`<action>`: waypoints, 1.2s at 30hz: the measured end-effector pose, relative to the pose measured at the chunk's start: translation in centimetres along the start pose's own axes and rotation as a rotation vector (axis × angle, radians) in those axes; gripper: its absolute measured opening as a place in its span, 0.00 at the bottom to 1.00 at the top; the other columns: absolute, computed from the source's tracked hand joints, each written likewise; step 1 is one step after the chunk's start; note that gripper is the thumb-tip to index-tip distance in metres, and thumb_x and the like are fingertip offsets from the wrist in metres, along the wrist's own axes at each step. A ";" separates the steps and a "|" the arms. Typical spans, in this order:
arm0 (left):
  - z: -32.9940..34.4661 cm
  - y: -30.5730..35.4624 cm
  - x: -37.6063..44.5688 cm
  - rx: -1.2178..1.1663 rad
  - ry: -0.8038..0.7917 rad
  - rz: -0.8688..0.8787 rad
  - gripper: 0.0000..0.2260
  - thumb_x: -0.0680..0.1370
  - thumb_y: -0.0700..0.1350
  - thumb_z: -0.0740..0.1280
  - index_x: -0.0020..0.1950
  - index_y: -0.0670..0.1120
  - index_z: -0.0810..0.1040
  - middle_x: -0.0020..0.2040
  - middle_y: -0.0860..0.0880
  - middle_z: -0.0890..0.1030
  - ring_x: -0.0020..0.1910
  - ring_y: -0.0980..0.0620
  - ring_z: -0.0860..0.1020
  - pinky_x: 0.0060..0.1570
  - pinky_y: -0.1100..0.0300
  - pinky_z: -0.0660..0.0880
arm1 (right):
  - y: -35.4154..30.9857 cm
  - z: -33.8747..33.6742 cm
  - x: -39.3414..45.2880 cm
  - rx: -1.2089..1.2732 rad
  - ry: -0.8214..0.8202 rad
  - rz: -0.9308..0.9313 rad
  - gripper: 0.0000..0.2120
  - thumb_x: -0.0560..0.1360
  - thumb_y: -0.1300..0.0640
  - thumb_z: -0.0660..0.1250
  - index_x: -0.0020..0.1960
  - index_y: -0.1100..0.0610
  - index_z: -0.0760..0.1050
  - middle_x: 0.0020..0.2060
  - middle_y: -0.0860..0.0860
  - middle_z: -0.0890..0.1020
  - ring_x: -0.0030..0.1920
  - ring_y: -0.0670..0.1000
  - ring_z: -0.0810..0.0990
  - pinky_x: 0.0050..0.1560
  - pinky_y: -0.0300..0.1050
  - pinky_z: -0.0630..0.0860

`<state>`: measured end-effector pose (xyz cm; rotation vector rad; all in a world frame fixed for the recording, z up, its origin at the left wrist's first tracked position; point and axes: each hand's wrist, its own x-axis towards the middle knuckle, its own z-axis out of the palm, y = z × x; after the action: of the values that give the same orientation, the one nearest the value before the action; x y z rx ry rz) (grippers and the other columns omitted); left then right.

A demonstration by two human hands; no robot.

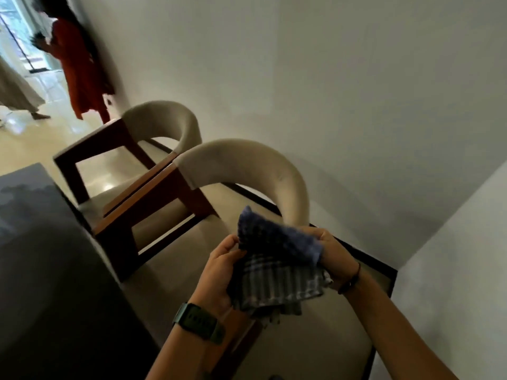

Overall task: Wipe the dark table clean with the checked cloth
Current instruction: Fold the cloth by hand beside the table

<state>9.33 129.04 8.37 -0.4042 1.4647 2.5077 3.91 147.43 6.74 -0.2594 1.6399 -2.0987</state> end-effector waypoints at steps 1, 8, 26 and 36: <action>1.0 0.0 1.4 0.009 0.000 0.010 0.10 0.77 0.37 0.57 0.46 0.45 0.78 0.42 0.45 0.82 0.39 0.49 0.81 0.31 0.59 0.79 | -0.3 -1.3 0.6 0.023 -0.033 -0.021 0.26 0.75 0.78 0.49 0.41 0.62 0.83 0.46 0.56 0.85 0.50 0.55 0.82 0.46 0.41 0.80; 7.6 -1.0 12.1 -0.055 -0.053 -0.014 0.09 0.78 0.38 0.56 0.43 0.42 0.75 0.40 0.44 0.80 0.38 0.49 0.79 0.32 0.59 0.79 | -3.3 -11.6 6.3 0.015 -0.032 -0.067 0.21 0.67 0.72 0.52 0.38 0.61 0.84 0.57 0.57 0.81 0.61 0.60 0.77 0.58 0.54 0.76; 24.3 1.7 37.6 0.153 0.127 0.084 0.19 0.74 0.39 0.65 0.63 0.53 0.68 0.58 0.45 0.76 0.53 0.46 0.78 0.47 0.56 0.78 | -14.7 -36.6 27.0 -0.048 -0.182 0.002 0.24 0.71 0.81 0.51 0.39 0.64 0.83 0.56 0.58 0.81 0.59 0.58 0.79 0.52 0.51 0.79; 26.9 4.3 44.3 -0.036 0.517 0.264 0.24 0.73 0.36 0.65 0.65 0.54 0.65 0.59 0.47 0.76 0.55 0.46 0.77 0.50 0.50 0.77 | -16.0 -39.4 39.5 0.171 -0.374 0.374 0.28 0.67 0.39 0.69 0.61 0.55 0.78 0.55 0.56 0.82 0.52 0.54 0.83 0.44 0.46 0.81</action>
<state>-37.13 152.31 9.56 -0.9856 1.7459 2.7723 -51.00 166.20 6.12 -0.2488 1.1798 -1.7658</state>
